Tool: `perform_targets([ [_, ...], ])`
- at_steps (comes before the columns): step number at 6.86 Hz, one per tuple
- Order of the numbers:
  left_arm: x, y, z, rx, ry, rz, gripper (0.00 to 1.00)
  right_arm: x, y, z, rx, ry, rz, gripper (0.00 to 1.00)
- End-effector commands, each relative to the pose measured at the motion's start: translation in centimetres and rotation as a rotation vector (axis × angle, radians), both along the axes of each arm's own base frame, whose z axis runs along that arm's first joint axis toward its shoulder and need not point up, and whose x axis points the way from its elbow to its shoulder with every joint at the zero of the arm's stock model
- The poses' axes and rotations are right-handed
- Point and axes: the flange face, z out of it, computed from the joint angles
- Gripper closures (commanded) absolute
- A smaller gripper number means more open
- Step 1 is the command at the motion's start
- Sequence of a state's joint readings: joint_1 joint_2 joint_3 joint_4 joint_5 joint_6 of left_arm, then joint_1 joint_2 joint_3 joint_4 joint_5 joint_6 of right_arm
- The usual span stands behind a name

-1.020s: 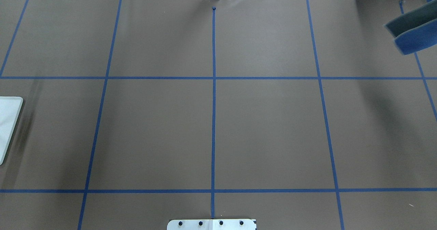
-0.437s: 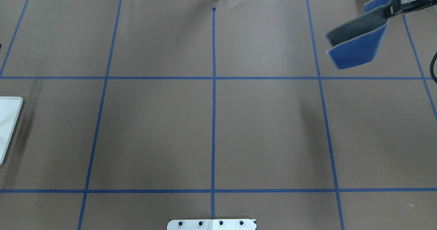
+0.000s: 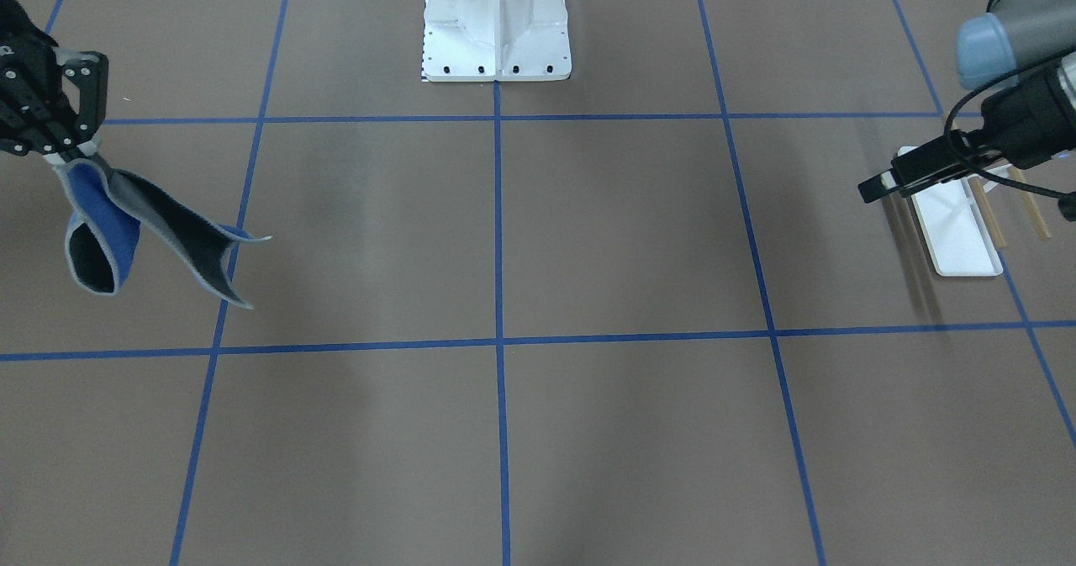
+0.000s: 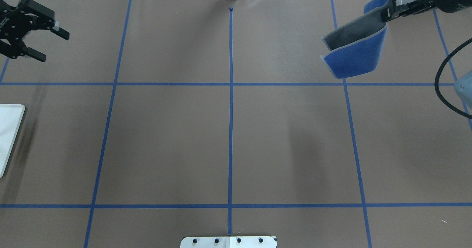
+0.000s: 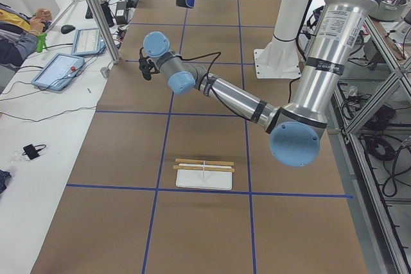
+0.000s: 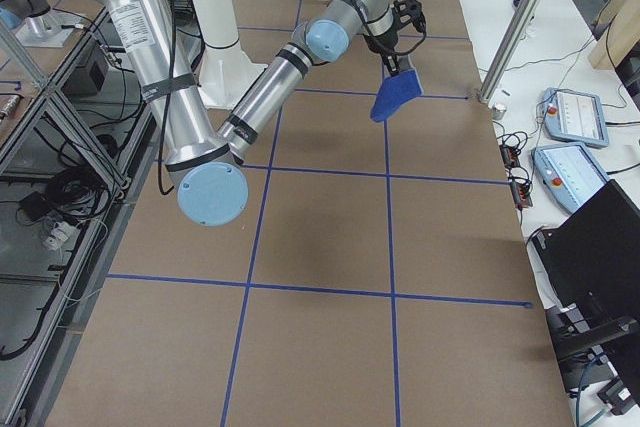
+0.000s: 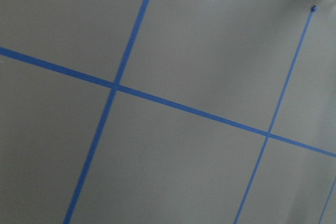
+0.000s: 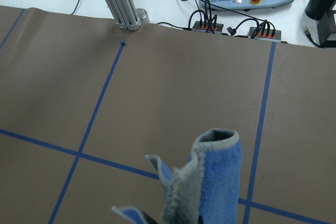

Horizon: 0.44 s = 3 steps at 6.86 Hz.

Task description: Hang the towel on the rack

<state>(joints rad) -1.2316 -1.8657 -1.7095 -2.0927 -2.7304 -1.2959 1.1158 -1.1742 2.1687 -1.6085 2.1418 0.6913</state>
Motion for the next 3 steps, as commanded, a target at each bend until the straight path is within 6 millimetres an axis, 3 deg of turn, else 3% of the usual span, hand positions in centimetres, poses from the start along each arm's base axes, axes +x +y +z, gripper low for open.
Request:
perform_targets([
  [1, 0.8, -0.1, 2.0, 0.164, 0.063, -0.003, 0.02, -1.2, 1.1, -2.0, 0.002, -0.016, 0.003, 1.0],
  [3, 2.6, 0.0, 1.6, 0.297, 0.066, -0.106, 0.02, -2.1, 1.7, -3.0, 0.022, -0.027, -0.018, 1.0],
])
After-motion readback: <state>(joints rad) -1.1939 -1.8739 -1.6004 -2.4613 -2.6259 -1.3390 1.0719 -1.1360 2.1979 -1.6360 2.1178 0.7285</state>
